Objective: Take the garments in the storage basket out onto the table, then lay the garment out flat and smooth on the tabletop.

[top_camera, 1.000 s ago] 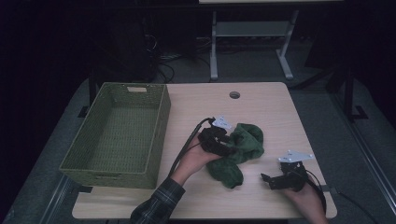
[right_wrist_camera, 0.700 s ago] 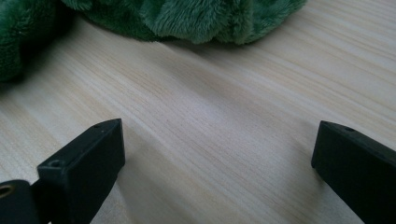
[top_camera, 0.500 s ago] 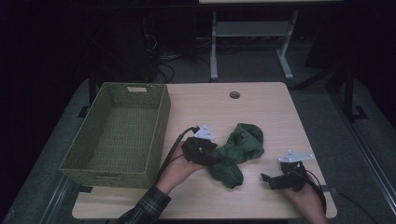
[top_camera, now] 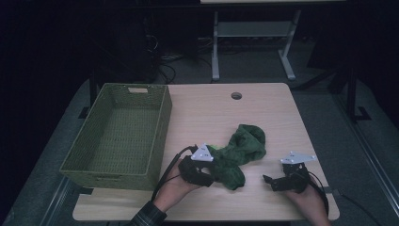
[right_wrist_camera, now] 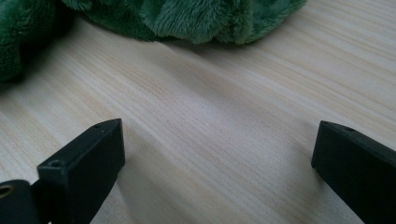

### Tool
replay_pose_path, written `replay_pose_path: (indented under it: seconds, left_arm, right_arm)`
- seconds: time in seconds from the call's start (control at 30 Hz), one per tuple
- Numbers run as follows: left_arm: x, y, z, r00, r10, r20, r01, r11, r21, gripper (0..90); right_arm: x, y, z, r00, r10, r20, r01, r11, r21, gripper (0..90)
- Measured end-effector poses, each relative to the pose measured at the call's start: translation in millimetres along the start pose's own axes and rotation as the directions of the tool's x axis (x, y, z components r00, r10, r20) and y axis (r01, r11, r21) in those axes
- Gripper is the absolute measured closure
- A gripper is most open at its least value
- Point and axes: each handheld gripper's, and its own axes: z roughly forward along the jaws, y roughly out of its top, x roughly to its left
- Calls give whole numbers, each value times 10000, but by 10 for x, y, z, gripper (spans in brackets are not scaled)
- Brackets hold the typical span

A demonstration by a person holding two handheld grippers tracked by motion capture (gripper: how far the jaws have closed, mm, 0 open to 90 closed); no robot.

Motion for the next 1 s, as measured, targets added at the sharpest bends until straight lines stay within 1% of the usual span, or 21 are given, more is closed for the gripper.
replay_pose_path:
  seconds: [0.03, 0.07, 0.13, 0.17, 0.2, 0.27, 0.37, 0.43, 0.47, 0.5, 0.53, 0.57, 0.63, 0.67, 0.73, 0.77, 0.8, 0.87, 1.0]
  left_arm:
    - [-20, -7, 8, 10000, -9, 65, 9, 10000, -5, 494]
    - [-31, -16, 22, 10000, 69, 49, -69, 10000, 39, 494]
    - [-41, -32, 67, 10000, 87, 16, -87, 9999, 101, 494]
    - [-34, -40, 90, 9999, 146, -8, -146, 9996, 229, 492]
    - [-36, -51, 122, 10000, 57, -25, -56, 9997, 241, 488]
    - [-29, -71, 174, 10000, 53, -47, -51, 9994, 340, 479]
    - [0, -98, 262, 9997, 130, -188, -119, 9983, 578, 469]
    - [13, -103, 314, 9997, 102, -236, -87, 9980, 629, 468]
    - [12, -102, 341, 9997, 28, -239, -14, 9984, 566, 468]
    - [18, -97, 355, 9995, 146, -279, -128, 9979, 638, 470]
    - [17, -94, 371, 9994, 162, -308, -141, 9977, 656, 480]
    - [20, -90, 383, 9993, 208, -318, -185, 9972, 724, 498]
    - [18, -88, 407, 9990, 140, -415, -111, 9975, 694, 571]
    - [28, -82, 407, 9994, 142, -324, -115, 9967, 801, 626]
    - [35, -75, 411, 9997, 19, -226, 0, 9963, 858, 747]
    - [34, -68, 413, 9998, -106, -192, 121, 9966, 812, 789]
    - [39, -55, 400, 9999, -82, -139, 95, 9959, 898, 808]
    - [40, -29, 352, 9999, -83, -94, 91, 9966, 814, 830]
    - [47, 23, 202, 9998, -146, -116, 150, 9990, 414, 831]
  right_arm:
    - [0, 0, 0, 10000, 0, -1, 0, 10000, 1, 24]
    - [0, 0, 0, 10000, 1, 1, -1, 10000, -1, 24]
    - [0, 0, 0, 10000, -2, 3, 2, 10000, -3, 24]
    - [0, 0, 0, 10000, -5, 1, 5, 10000, 0, 24]
    - [0, 0, 0, 10000, -7, 2, 7, 10000, -3, 24]
    - [0, 0, 0, 10000, -8, 2, 8, 10000, -2, 24]
    - [0, 0, 0, 10000, -8, 2, 8, 10000, 0, 24]
    - [0, 0, 0, 10000, -6, 3, 6, 10000, 0, 24]
    - [0, 0, 0, 10000, -6, 2, 6, 10000, 1, 24]
    - [0, 0, 0, 10000, -4, 2, 4, 10000, 0, 24]
    - [0, 0, 0, 10000, -5, 0, 5, 10000, -1, 24]
    - [0, 0, 0, 10000, -3, 0, 3, 10000, 0, 24]
    - [0, 0, 0, 10000, -4, 1, 4, 10000, -2, 24]
    - [0, 0, 0, 10000, -3, 1, 3, 10000, 0, 24]
    - [0, 0, 0, 10000, -8, 2, 8, 10000, 1, 24]
    - [0, 0, 0, 10000, -7, 2, 7, 10000, 0, 24]
    - [-1, 0, 0, 10000, -9, 1, 9, 10000, 0, 24]
    - [0, 0, 0, 10000, -6, 1, 6, 10000, 2, 24]
    - [-1, 0, 0, 10000, -7, 0, 7, 10000, 2, 24]
